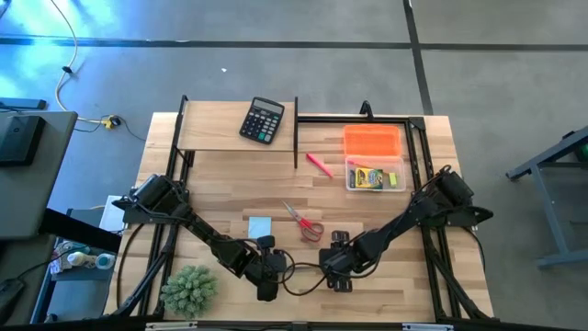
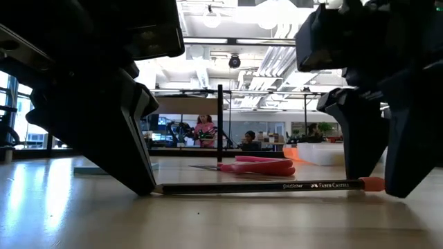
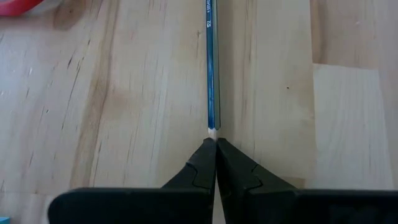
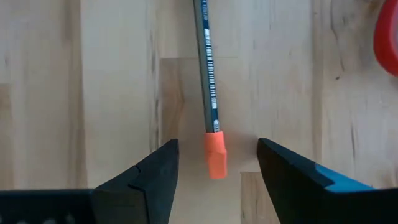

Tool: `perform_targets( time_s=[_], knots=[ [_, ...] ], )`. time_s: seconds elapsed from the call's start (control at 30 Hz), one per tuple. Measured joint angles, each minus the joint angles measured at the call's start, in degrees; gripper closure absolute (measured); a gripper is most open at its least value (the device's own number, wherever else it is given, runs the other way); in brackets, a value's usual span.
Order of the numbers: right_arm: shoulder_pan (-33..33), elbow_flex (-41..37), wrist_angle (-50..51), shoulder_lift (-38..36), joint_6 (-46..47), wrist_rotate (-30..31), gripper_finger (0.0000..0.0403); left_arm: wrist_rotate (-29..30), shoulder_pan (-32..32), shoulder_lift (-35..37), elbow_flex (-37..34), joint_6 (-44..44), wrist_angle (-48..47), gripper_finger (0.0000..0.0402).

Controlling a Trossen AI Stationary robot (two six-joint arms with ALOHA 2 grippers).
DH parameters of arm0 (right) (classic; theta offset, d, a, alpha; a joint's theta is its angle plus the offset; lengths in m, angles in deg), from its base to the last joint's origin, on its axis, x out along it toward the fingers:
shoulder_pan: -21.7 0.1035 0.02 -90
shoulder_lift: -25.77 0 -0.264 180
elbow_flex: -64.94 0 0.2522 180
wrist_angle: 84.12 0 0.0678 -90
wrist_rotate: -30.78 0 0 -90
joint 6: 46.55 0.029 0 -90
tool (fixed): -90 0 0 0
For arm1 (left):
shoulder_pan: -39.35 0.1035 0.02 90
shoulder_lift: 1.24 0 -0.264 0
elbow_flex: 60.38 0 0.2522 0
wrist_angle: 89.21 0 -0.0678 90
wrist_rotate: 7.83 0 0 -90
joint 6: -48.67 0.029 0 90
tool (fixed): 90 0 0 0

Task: Pack school essentials
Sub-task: Put the black pencil into the orange supply box

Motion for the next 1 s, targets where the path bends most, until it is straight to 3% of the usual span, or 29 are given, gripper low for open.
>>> perform_targets(
  time_s=[0.17, 0.6, 1.0],
  knots=[
    [0.00, 0.13, 0.10, 0.37, 0.42, 0.31, 0.0207, 0.04, 0.10, 0.00, -0.02, 0.00, 0.07, 0.0401],
    [-0.47, 0.11, 0.55, 0.42, 0.45, -0.55, 0.0336, 0.15, 0.52, 0.00, -0.09, -1.48, 0.70, 0.0401],
    [-0.44, 0.11, 0.44, 0.42, 0.36, -2.37, 0.0385, 0.19, 0.60, 0.00, -0.07, -3.01, 1.25, 0.0401]
  ],
)
